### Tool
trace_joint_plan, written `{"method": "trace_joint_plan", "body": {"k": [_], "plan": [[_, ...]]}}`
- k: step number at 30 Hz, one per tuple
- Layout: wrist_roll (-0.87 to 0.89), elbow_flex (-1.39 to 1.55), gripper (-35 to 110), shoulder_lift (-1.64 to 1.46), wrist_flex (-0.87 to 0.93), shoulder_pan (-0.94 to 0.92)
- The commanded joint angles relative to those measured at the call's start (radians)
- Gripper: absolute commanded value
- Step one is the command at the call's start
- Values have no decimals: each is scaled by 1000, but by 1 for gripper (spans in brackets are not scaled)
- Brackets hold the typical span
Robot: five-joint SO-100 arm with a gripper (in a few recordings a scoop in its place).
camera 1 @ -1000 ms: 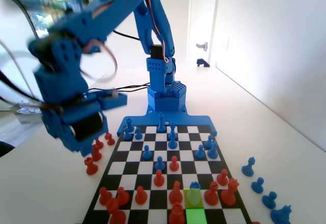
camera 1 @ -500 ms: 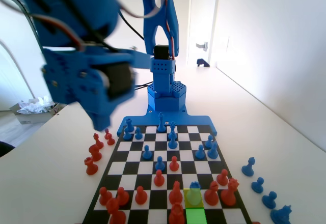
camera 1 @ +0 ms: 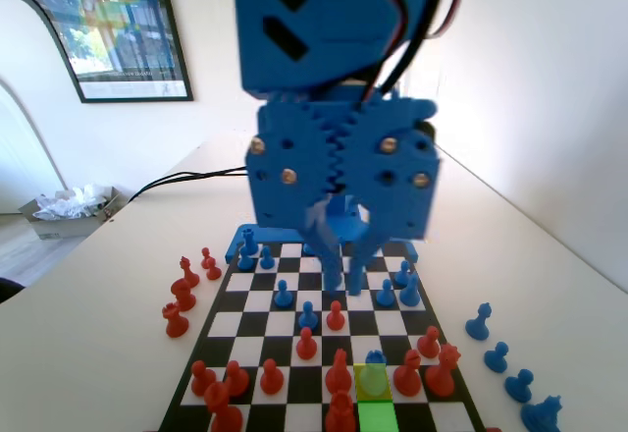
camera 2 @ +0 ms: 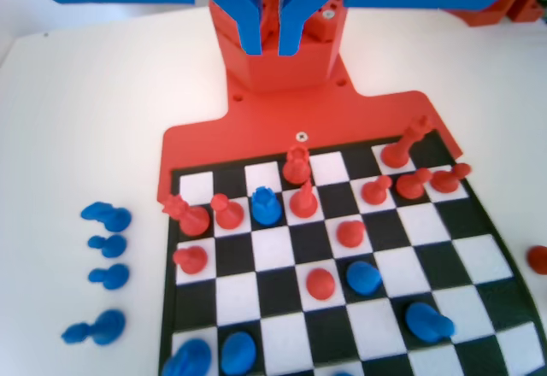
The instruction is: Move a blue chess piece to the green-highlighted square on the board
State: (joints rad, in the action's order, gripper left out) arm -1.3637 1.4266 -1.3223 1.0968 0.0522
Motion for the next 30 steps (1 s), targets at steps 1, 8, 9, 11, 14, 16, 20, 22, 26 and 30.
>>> {"method": "trace_joint_plan", "body": {"k": [1,8,9,11,14,16,20,22,26,30], "plan": [[-17,-3,5,-25,-12,15],[-51,9,5,15,-41,23],[-54,0,5,28,-35,26],[-55,-15,5,57,-28,34],[-54,-29,5,100,-35,43],[-54,-26,5,123,-49,49],[-67,-3,6,152,-75,69],[-74,2,6,160,-75,80],[-84,20,7,164,-84,92],[-87,51,7,164,-103,94]]}}
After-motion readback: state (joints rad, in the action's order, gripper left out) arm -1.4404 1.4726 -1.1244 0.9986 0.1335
